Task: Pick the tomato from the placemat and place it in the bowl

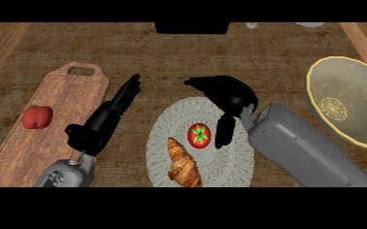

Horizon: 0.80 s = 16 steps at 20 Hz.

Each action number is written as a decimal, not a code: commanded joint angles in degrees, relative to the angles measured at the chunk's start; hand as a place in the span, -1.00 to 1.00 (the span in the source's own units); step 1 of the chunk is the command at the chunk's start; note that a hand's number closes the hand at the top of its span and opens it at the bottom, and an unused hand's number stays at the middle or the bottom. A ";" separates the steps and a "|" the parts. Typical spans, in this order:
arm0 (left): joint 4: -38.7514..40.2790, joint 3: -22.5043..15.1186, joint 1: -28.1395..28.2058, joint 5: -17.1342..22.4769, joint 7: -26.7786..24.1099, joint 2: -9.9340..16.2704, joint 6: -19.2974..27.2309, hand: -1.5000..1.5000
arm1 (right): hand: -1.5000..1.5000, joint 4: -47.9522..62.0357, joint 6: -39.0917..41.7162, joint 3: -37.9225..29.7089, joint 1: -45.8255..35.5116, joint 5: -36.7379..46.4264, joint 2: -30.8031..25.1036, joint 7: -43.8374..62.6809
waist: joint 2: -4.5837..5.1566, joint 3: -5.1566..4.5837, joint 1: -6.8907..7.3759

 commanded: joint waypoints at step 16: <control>-3.50 2.36 1.03 -1.33 3.33 -0.93 -2.35 0.00 | -1.00 -2.39 19.30 -0.99 -4.93 -11.18 12.61 33.14 | 0.26 0.25 -0.38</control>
